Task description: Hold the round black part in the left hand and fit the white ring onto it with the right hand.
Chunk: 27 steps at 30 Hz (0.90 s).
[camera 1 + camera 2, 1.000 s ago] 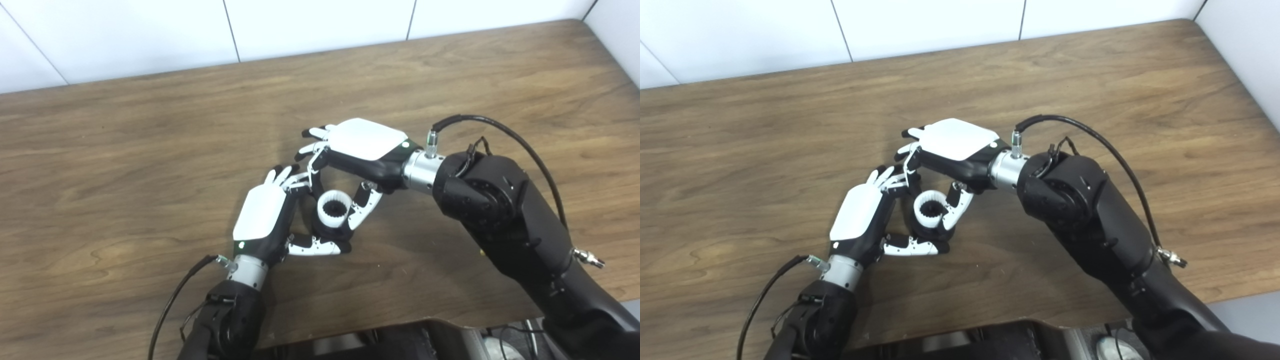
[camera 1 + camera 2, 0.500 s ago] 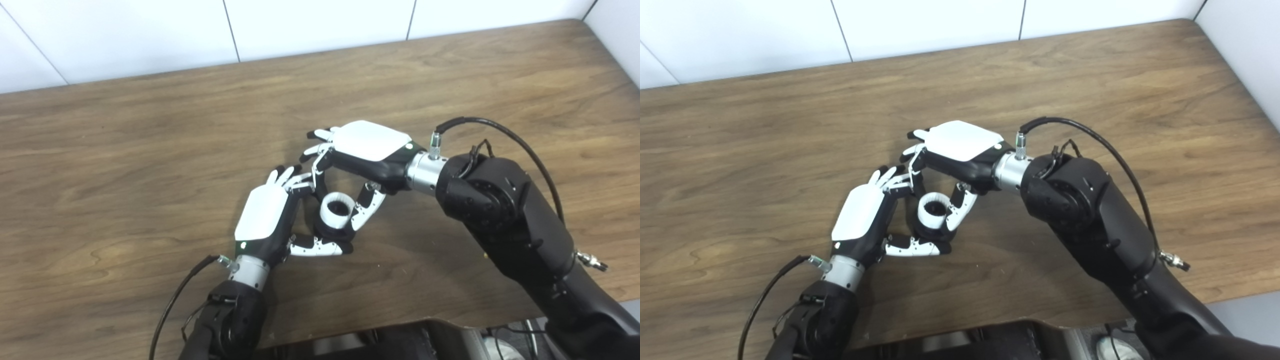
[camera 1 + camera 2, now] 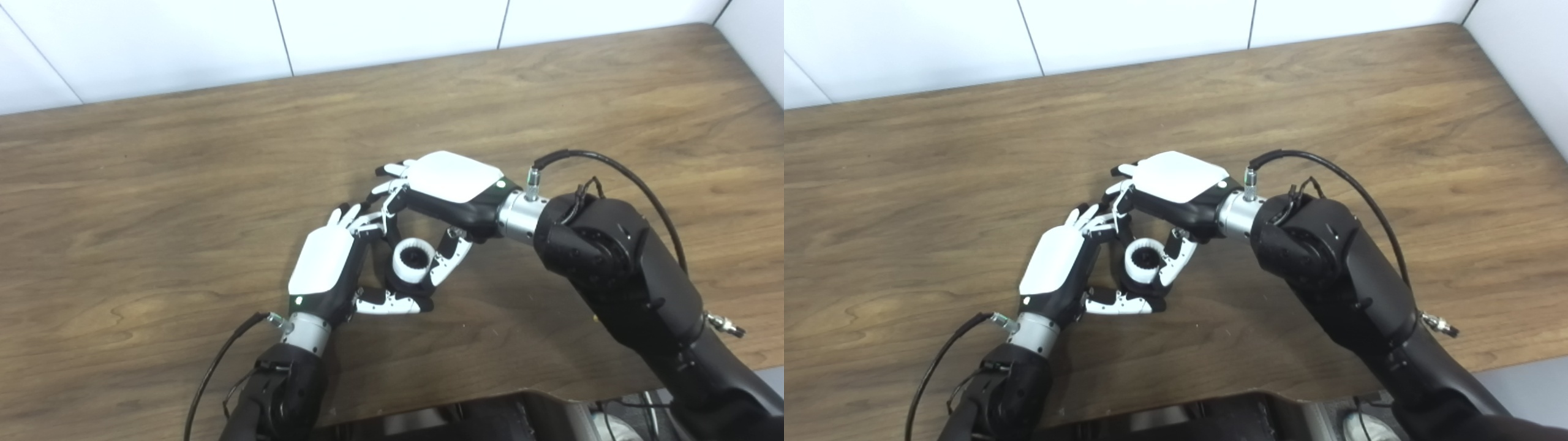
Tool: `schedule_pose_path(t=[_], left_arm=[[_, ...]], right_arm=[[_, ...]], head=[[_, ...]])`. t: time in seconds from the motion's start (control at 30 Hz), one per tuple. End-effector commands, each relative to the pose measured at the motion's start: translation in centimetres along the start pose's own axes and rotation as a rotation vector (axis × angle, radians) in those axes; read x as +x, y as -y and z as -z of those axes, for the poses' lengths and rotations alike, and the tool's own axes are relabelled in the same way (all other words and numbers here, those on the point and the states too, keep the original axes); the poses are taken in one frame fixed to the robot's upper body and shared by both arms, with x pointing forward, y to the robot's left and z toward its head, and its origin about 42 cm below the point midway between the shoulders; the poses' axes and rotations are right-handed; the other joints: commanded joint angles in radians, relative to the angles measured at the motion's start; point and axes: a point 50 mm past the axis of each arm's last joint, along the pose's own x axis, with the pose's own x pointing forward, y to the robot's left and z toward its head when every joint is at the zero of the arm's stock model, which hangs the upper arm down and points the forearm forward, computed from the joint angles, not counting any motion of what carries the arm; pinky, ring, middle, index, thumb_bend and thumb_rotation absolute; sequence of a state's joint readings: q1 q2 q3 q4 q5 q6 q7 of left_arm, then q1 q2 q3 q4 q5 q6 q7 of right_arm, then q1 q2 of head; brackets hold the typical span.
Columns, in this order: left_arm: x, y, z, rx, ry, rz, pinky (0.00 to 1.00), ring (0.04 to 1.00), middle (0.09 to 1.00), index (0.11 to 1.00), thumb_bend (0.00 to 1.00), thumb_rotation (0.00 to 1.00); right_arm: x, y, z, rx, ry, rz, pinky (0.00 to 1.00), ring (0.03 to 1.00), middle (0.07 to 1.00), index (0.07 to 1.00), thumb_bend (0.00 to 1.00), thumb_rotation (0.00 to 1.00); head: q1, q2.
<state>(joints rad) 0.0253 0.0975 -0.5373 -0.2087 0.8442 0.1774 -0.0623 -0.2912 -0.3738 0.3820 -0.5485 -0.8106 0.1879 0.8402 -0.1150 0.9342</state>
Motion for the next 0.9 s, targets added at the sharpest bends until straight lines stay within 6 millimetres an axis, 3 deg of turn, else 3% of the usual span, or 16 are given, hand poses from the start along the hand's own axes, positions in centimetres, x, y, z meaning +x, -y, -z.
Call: schedule_pose_path(t=[0.0, 0.43, 0.47, 0.53, 0.87], left_arm=[[-0.44, 0.89, -0.09, -0.006, -0.01, 0.062, 1.0, 0.952, 0.825, 0.483, 0.52, 0.06], [-0.37, 0.92, -0.07, -0.003, -0.009, 0.059, 1.0, 0.944, 0.823, 0.482, 0.53, 0.06], [-0.37, 0.91, -0.05, -0.003, -0.009, 0.059, 1.0, 0.944, 0.824, 0.482, 0.53, 0.06], [-0.37, 0.89, -0.04, -0.002, -0.01, 0.061, 1.0, 0.944, 0.824, 0.482, 0.53, 0.06], [-0.35, 0.8, -0.03, -0.003, -0.009, 0.061, 1.0, 0.945, 0.824, 0.483, 0.52, 0.06]], right_arm=[[-0.11, 0.93, -0.54, -0.032, 0.037, 0.047, 0.98, 0.986, 0.868, 0.484, 0.53, 0.14], [-0.22, 1.07, -0.12, -0.053, 0.008, 0.037, 0.96, 0.996, 0.867, 0.492, 0.52, 0.15], [-0.23, 1.1, -0.09, -0.052, 0.005, 0.036, 0.96, 0.999, 0.873, 0.569, 0.75, 0.2], [-0.25, 1.15, -0.04, -0.052, 0.003, 0.036, 0.96, 1.0, 0.877, 0.613, 0.87, 0.23], [-0.36, 1.84, -0.18, -0.069, -0.012, 0.031, 0.99, 1.0, 0.922, 0.716, 1.0, 0.31]], head=[[-0.001, 0.001], [0.0, 0.002], [0.0, 0.002], [0.0, 0.002], [-0.004, 0.006]])
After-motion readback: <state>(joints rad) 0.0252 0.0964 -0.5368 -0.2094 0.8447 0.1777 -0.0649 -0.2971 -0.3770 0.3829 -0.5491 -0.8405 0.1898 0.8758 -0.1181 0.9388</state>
